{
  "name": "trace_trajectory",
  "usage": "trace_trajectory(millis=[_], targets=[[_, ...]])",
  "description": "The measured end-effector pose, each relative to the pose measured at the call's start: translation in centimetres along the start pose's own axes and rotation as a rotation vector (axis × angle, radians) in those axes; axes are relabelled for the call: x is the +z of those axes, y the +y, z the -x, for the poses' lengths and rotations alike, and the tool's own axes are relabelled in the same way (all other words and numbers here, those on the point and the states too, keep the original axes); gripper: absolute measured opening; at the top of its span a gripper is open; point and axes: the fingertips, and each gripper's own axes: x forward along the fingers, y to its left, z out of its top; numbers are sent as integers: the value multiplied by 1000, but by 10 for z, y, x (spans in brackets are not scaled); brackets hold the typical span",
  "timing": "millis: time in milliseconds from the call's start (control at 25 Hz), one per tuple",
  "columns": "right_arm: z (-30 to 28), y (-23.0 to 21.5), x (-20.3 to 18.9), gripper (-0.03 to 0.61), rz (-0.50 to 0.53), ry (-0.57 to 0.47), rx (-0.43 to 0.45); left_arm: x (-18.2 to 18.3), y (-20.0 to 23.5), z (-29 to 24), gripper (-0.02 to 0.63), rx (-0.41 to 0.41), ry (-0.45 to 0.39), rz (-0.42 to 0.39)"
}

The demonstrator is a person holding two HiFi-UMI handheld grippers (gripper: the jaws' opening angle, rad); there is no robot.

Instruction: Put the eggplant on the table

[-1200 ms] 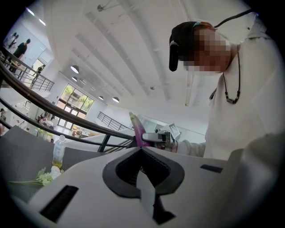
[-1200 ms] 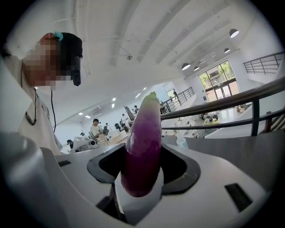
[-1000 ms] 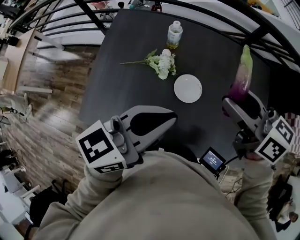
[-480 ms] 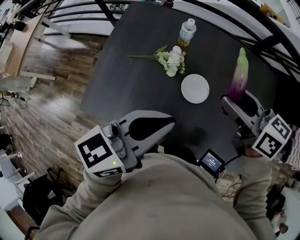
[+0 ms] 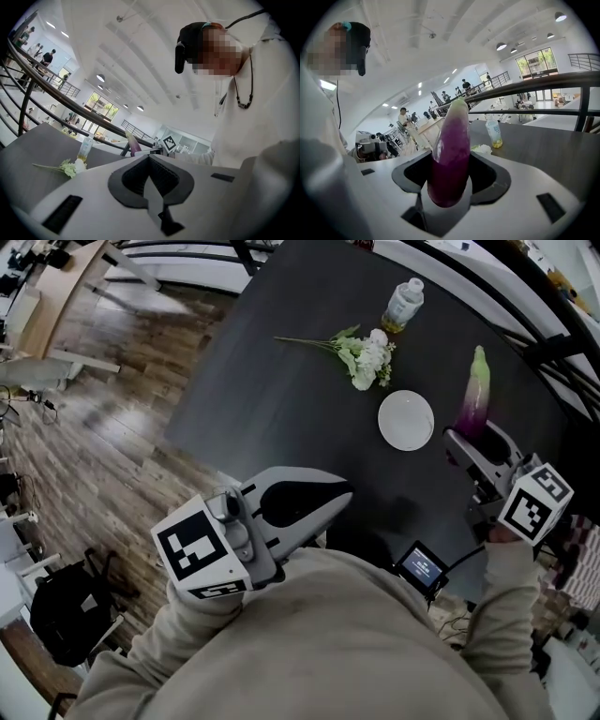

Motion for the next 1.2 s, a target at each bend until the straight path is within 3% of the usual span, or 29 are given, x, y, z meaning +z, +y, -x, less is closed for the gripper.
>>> trace_trajectory(millis=[280,1200], targets=[[-36,-26,-29,252,89,138,-37,-4,6,10,5,39,-19,21],[-101,-108,-141,253,22,451,-114,-17,8,32,5,119,-48,64]])
